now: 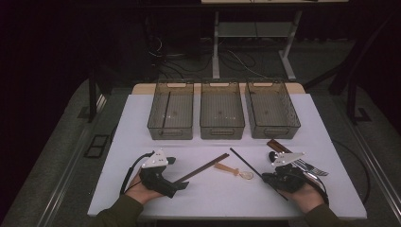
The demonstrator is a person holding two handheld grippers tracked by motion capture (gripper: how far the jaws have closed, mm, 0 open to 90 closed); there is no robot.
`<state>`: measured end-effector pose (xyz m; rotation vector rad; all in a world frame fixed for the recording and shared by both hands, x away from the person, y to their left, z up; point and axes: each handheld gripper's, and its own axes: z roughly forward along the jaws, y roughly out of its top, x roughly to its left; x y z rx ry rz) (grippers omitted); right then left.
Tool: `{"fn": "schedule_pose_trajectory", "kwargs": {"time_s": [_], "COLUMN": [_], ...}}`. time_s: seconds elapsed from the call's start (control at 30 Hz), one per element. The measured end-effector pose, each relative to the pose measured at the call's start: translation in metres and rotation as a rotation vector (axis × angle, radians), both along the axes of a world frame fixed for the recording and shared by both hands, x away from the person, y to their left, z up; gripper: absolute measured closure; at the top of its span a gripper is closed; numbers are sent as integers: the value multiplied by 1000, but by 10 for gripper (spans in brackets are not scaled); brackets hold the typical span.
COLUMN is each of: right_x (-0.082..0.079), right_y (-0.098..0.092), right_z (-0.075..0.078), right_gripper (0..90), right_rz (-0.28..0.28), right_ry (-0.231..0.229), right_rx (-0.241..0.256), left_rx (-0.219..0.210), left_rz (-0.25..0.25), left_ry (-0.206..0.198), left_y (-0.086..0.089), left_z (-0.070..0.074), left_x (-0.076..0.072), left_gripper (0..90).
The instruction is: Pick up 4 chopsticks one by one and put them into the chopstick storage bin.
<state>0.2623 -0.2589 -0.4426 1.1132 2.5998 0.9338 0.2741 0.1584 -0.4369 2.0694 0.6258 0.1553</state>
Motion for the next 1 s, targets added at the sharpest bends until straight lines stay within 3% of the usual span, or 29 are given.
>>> {"fn": "schedule_pose_trajectory", "kwargs": {"time_s": [0.6,1.0], "right_x": [0,1], "right_y": [0,-6], "right_z": [2,10], "right_gripper": [857,857], "right_rz": [-28,-8], "right_ry": [-4,-20], "right_rx": [-8,27], "left_rx": [-1,0], "left_rz": [-1,-3], "left_ry": [0,-1], "left_y": [0,0], "left_z": [0,0], "left_x": [0,0], "left_gripper": [0,0]}}
